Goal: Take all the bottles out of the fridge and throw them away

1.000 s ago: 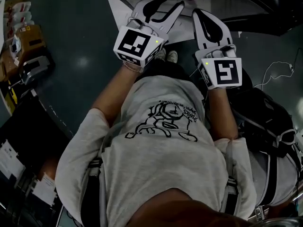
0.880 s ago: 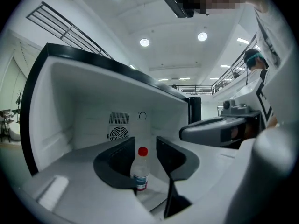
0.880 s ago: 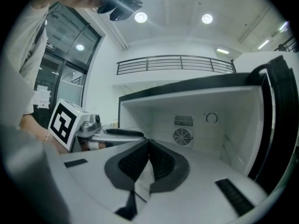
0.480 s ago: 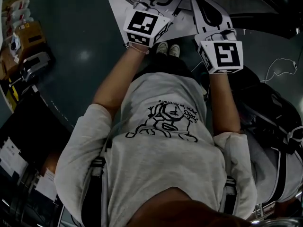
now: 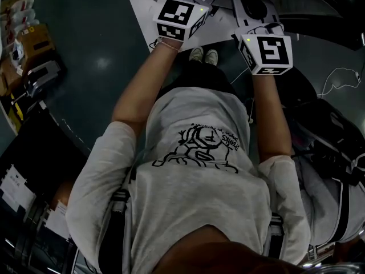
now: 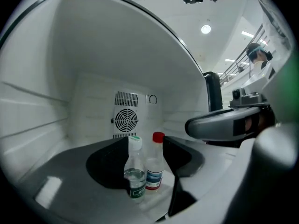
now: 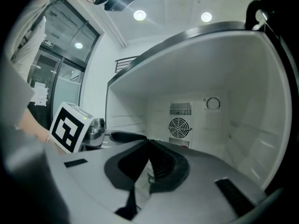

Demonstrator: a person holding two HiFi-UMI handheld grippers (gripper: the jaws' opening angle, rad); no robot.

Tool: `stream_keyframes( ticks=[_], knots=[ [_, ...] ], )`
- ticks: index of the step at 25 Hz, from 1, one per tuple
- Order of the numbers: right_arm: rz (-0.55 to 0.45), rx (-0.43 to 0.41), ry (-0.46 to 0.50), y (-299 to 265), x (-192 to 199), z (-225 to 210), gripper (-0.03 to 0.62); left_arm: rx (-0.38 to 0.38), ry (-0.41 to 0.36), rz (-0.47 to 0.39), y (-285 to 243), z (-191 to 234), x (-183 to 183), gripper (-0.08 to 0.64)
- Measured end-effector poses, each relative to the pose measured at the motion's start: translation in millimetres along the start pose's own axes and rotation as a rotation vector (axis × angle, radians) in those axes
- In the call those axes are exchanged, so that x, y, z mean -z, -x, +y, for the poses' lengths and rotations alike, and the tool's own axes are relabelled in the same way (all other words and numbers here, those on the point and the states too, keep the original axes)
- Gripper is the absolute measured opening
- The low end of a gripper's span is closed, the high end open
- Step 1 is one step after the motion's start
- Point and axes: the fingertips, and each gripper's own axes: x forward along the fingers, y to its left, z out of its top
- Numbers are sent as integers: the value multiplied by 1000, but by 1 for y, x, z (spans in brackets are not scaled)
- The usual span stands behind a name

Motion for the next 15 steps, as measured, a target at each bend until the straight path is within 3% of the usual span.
stream_keyframes(
  ticks=[15],
  knots=[
    [25, 4, -15, -34, 8, -36, 9, -43, -7, 0, -48, 34, 1, 245]
  ],
)
